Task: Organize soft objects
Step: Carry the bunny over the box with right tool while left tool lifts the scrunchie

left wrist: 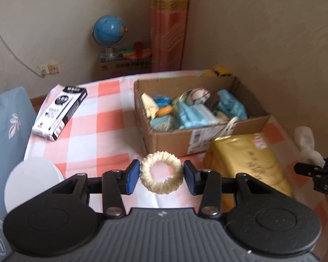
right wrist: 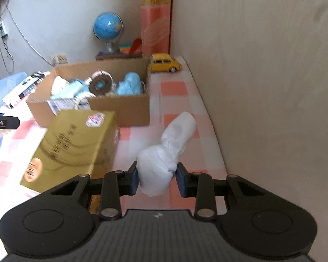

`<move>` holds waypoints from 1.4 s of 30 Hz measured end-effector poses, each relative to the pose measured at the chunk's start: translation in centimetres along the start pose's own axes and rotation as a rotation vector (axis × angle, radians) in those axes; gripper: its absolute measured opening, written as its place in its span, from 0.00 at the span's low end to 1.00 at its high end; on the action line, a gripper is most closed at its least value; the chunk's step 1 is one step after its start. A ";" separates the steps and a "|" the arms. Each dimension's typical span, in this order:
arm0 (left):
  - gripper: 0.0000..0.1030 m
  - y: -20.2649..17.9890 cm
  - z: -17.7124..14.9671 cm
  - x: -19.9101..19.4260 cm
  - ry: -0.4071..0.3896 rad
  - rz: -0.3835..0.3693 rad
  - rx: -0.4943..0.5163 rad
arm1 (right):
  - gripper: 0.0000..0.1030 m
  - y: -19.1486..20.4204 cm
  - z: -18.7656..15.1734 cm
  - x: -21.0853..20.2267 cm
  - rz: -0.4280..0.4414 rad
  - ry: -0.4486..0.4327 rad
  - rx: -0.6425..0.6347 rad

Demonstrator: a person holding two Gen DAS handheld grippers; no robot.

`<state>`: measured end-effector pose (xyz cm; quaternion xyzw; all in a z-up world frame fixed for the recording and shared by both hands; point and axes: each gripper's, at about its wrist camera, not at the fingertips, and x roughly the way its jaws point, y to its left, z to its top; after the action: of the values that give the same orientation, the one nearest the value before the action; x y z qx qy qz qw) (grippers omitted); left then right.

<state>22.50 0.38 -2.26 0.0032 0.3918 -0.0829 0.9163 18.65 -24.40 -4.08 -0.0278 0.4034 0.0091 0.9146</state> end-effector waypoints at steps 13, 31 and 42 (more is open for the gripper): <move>0.42 -2.3 4.8 -1.3 -0.096 -0.009 0.067 | 0.38 0.7 1.5 -3.9 0.050 -0.091 -0.013; 0.97 -0.7 6.3 -0.5 -0.144 0.054 -0.016 | 0.38 1.3 2.3 -4.1 0.052 -0.098 -0.034; 0.99 -0.9 1.7 -5.8 -0.134 0.142 -0.002 | 0.38 2.8 4.6 -4.6 0.109 -0.119 -0.069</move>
<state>19.65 0.22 3.10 0.0246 0.3285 -0.0174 0.9440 18.81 -21.31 2.32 -0.0368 0.3485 0.0744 0.9336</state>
